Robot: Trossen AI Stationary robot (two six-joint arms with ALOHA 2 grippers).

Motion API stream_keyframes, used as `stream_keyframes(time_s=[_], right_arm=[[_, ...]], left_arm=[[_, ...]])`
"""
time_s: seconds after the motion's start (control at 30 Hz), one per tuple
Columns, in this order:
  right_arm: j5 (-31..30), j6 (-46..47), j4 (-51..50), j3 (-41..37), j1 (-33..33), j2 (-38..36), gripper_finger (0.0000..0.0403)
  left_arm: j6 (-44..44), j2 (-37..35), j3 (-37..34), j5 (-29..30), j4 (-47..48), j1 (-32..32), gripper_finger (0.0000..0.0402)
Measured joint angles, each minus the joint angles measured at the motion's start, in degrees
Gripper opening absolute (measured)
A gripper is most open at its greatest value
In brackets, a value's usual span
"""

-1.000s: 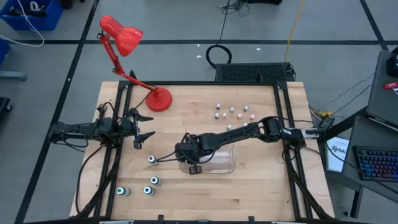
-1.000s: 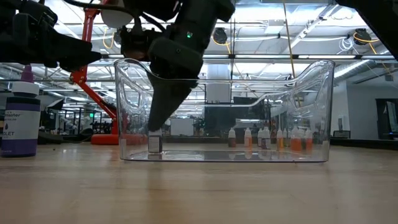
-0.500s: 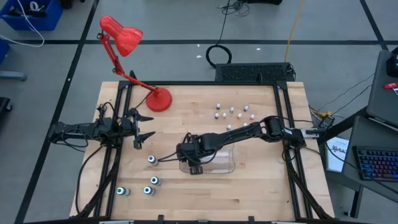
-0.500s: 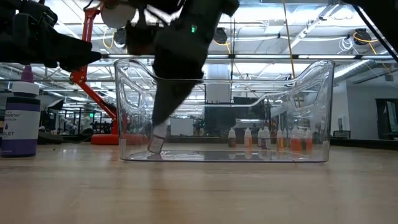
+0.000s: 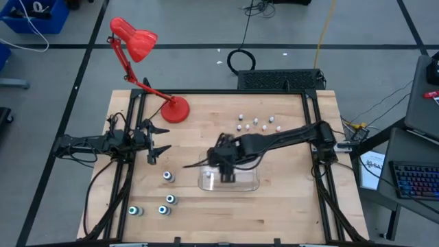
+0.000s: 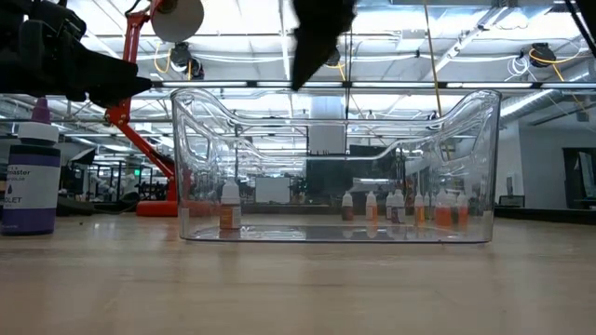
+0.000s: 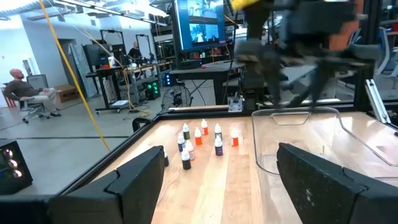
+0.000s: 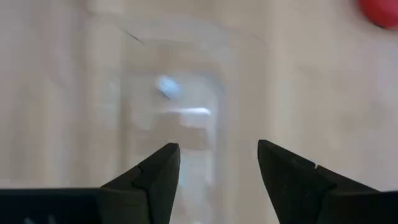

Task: Pick & Place food coloring
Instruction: Put the orange food coloring bottle into the transparent bin

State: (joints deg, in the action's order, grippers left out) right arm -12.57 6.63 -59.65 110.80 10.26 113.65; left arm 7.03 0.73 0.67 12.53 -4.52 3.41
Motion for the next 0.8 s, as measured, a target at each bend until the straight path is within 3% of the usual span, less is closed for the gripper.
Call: stream_keyframes(time_s=[0.13, 0.37, 0.6, 0.67, 0.8], right_arm=[[-6.8, 4.3, -4.8, -6.4, 0.0, -7.7, 0.0197], [-17.6, 13.2, -3.5, -29.2, -1.9, -24.9, 0.0196], [-18.5, 18.7, 6.7, -48.8, -12.0, -40.7, 0.0196], [-18.5, 19.6, 9.1, -52.0, -16.2, -43.4, 0.0196], [-12.9, 19.6, 9.4, -55.6, -24.8, -45.3, 0.0196]], left_arm=[[0.0, 0.0, 0.0, 0.0, 0.0, 0.0, 0.0306], [0.0, 0.0, 0.0, 0.0, 0.0, 0.0, 0.0306], [0.0, 0.0, 0.0, 0.0, 0.0, 0.0, 0.0306], [0.0, 0.0, 0.0, 0.0, 0.0, 0.0, 0.0306], [0.0, 0.0, 0.0, 0.0, 0.0, 0.0, 0.0306]])
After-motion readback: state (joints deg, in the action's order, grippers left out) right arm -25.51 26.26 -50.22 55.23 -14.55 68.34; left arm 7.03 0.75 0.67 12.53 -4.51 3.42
